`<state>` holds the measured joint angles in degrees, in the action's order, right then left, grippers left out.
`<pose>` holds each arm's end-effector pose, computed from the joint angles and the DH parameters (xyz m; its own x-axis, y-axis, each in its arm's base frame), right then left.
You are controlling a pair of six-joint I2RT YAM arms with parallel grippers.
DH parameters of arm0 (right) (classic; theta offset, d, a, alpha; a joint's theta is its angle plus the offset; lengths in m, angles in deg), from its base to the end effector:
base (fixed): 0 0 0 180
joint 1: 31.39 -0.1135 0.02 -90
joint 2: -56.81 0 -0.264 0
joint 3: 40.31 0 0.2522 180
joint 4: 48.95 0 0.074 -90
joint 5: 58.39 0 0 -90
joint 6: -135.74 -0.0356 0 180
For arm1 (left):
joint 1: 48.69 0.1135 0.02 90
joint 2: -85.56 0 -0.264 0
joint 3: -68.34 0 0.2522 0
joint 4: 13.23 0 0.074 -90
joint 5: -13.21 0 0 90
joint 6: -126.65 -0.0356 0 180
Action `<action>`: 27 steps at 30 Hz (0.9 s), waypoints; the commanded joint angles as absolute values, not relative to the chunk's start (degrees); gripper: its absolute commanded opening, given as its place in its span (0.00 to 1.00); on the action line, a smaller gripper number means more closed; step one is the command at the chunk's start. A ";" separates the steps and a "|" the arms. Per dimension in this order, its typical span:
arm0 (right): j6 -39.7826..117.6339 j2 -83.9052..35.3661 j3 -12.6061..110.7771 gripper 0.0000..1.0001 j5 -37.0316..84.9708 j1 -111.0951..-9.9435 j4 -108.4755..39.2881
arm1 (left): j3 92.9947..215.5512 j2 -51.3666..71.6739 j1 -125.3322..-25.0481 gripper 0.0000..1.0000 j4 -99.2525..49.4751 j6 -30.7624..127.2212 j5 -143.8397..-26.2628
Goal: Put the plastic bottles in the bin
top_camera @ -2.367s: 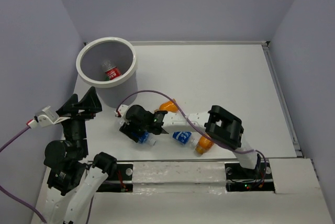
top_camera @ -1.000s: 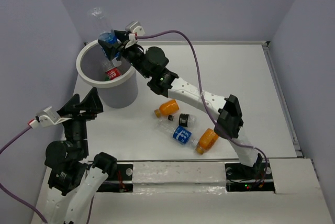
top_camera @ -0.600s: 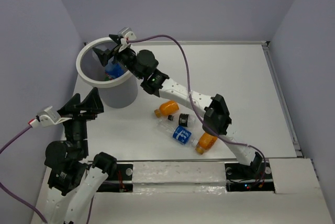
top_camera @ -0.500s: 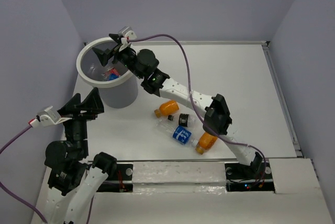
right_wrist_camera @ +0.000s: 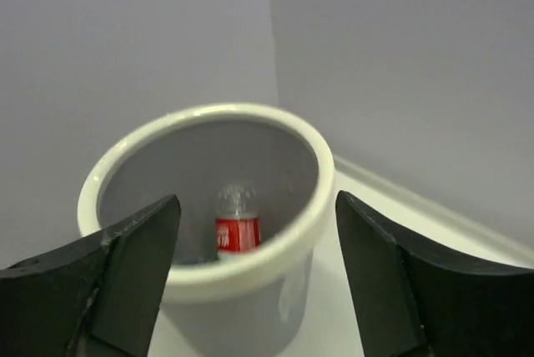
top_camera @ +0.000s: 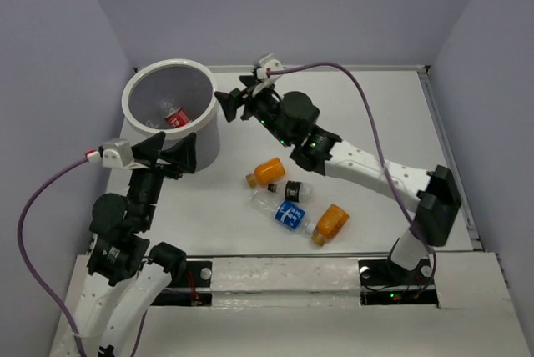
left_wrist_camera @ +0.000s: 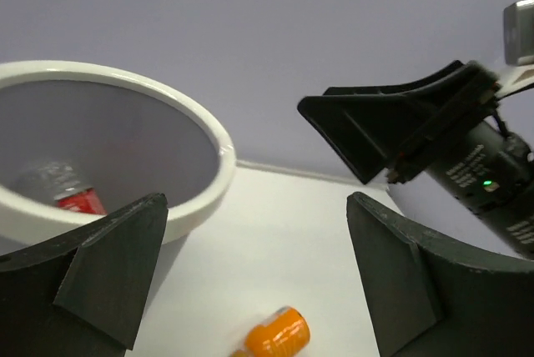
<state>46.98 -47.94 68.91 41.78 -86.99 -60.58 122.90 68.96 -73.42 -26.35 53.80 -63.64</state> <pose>0.2557 0.3623 0.4187 0.1721 0.2137 -0.9616 -0.7127 0.7009 0.0282 0.0619 -0.0196 0.3897 0.2998 -0.4542 -0.8390 0.3226 0.8759 -0.3589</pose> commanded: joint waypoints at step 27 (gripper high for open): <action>15.33 23.14 6.59 0.87 57.63 -87.03 -22.71 | 144.58 1.46 -91.76 0.88 -41.66 34.54 -81.44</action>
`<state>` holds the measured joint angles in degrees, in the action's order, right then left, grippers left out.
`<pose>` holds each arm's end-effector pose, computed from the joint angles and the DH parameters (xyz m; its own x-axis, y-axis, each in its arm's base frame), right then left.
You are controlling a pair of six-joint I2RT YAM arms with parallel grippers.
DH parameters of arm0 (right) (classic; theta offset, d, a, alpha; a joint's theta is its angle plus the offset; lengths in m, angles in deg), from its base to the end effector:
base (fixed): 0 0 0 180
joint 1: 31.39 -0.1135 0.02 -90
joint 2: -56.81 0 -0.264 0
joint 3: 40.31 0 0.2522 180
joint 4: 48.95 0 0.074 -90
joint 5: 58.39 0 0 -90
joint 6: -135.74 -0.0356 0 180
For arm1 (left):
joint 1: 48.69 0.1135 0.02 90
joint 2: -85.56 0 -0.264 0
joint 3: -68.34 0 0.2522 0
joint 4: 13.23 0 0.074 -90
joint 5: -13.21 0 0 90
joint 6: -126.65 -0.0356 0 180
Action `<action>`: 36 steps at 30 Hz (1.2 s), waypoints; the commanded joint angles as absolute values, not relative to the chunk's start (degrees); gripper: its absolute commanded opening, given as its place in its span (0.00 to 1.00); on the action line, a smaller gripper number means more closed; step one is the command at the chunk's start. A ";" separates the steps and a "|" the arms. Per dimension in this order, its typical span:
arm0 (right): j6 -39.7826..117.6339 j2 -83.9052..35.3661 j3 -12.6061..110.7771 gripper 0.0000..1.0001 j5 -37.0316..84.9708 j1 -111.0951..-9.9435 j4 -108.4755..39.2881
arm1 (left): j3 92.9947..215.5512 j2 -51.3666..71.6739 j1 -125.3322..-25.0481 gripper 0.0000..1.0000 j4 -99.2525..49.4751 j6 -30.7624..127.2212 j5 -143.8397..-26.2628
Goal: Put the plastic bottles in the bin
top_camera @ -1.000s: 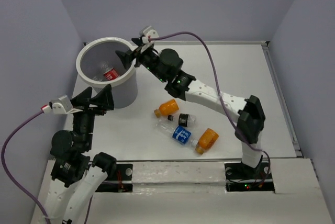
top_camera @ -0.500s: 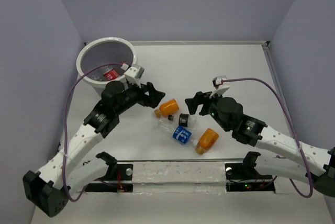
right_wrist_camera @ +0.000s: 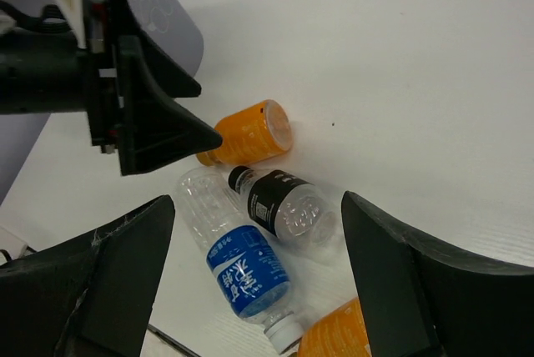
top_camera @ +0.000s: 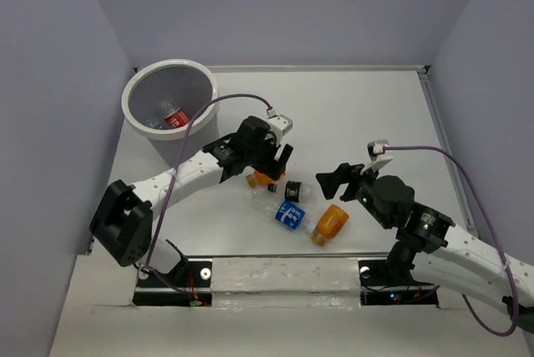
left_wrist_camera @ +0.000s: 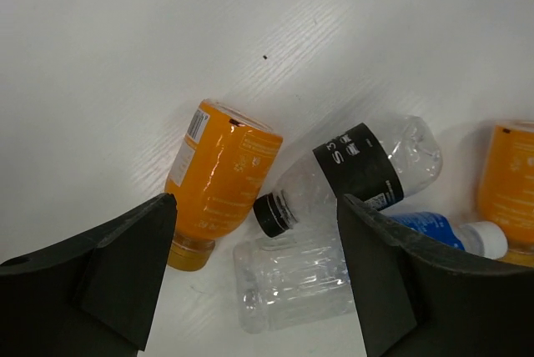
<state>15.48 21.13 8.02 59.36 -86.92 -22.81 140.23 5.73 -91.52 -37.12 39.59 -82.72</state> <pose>0.1010 0.1178 0.2981 -0.3526 0.2744 -0.8947 -0.3423 0.8520 0.3962 0.2293 -0.2176 0.2808 -0.4243 0.3237 -0.8457 0.7197 0.6873 -0.0980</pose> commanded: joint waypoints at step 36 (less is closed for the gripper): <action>19.64 21.13 2.89 0.88 50.23 -87.03 -25.35 | 152.06 -11.83 -88.15 0.40 -40.79 34.63 -72.31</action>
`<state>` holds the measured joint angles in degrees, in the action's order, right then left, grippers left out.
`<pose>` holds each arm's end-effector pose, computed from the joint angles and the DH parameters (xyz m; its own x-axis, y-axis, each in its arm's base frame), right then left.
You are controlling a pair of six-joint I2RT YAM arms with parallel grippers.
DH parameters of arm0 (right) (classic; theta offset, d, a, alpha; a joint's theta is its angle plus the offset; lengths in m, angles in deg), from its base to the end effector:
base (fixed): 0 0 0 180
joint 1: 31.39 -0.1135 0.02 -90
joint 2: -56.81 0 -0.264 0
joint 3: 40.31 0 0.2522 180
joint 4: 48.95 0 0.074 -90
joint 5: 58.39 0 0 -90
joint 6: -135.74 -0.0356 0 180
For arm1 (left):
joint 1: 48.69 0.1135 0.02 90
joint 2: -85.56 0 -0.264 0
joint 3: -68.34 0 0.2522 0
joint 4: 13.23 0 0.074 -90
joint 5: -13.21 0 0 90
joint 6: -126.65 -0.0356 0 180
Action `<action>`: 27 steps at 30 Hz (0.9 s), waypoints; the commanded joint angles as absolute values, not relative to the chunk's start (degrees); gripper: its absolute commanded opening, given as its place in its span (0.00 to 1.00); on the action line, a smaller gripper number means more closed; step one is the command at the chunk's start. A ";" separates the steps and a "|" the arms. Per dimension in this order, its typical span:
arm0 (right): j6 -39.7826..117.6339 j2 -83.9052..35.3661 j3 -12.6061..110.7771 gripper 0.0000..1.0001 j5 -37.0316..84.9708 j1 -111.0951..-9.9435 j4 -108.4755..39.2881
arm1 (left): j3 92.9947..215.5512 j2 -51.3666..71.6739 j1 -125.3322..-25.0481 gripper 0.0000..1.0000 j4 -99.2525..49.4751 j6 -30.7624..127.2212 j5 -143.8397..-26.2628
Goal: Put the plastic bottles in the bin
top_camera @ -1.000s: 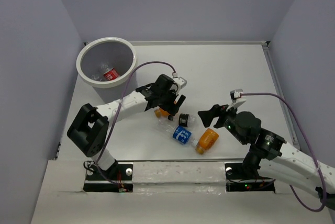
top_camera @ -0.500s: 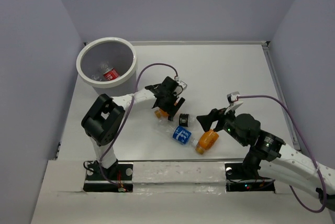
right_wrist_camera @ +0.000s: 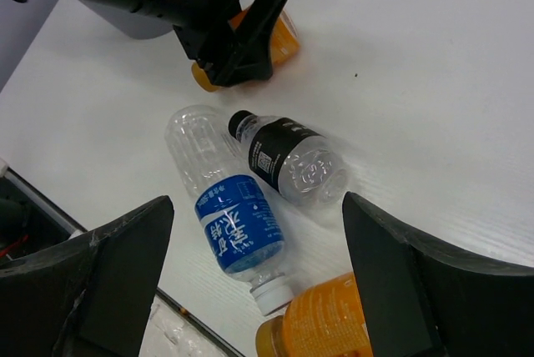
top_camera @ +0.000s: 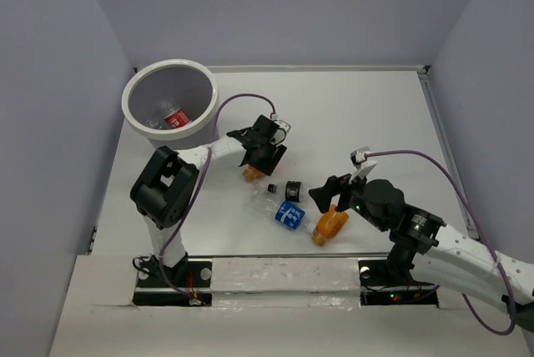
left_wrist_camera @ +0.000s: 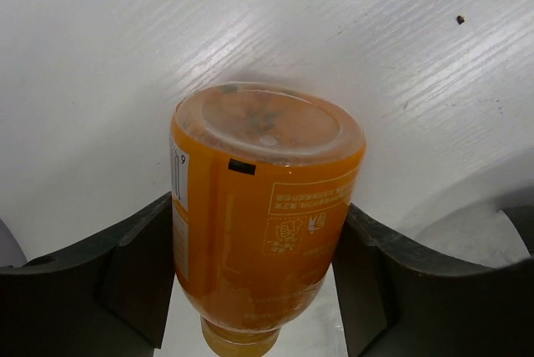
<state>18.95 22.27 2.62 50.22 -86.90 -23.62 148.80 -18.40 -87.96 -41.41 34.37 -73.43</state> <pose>0.0972 0.1214 0.2686 -0.4214 0.1409 -0.8958 -0.4686 0.8119 0.3482 0.2977 -0.2407 0.1832 -0.5829 0.5279 -0.6177 0.6274 0.7755 0.0706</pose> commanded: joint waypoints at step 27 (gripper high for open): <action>25.69 10.60 8.33 0.88 35.32 -87.03 -24.31 | 154.88 20.87 -64.79 0.68 -19.26 49.39 -50.25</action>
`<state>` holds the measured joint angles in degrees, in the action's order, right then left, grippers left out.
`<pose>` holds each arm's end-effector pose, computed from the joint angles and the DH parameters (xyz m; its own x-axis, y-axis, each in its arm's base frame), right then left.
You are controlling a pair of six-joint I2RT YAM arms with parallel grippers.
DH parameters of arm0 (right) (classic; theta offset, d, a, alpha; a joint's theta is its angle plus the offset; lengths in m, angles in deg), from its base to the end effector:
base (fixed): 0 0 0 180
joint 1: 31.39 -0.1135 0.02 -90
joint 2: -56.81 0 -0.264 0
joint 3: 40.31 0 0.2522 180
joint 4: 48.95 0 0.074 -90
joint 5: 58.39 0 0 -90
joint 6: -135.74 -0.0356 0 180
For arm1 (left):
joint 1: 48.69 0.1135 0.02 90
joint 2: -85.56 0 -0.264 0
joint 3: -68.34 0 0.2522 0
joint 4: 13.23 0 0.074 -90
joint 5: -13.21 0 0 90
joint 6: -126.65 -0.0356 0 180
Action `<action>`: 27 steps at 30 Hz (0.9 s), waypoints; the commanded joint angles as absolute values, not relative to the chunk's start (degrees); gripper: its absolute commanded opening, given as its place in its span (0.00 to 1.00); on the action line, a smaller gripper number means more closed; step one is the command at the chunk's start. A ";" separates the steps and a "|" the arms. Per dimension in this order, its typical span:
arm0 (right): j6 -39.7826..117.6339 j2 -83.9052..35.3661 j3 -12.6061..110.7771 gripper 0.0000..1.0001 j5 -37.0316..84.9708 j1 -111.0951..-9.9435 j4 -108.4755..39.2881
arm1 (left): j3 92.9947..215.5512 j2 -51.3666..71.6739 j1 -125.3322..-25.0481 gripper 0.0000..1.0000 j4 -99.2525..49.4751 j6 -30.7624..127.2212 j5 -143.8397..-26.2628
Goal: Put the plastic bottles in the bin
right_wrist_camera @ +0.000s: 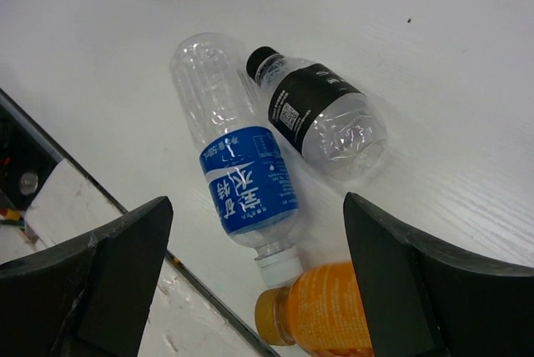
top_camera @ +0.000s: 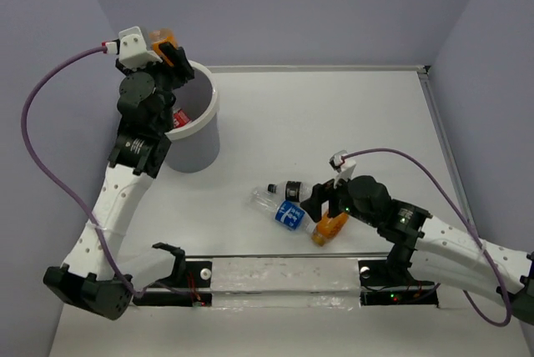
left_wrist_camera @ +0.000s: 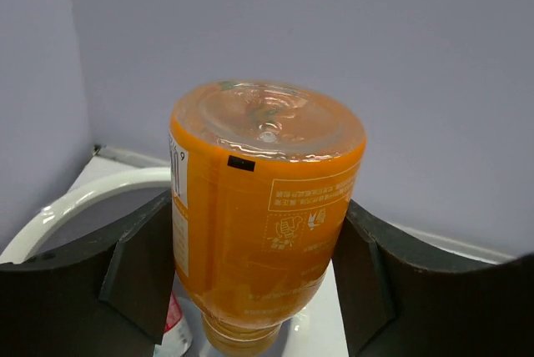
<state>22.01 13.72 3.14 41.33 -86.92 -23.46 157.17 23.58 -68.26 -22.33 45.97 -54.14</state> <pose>0.1058 0.1435 0.2491 -0.5122 -0.0453 -0.8577 -0.5680 0.7669 0.2987 0.2145 -0.0617 0.4930 0.2894 -0.2615 -0.9208 0.0105 0.9628 -0.2701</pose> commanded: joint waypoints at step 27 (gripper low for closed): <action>36.77 -28.17 32.24 0.84 38.37 -95.11 -17.70 | 135.55 50.30 -59.68 0.99 -25.40 54.32 -76.26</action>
<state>34.21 -23.98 27.25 35.86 -93.94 -19.05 138.79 45.33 -59.72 -24.10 54.54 -71.25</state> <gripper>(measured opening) 0.847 0.989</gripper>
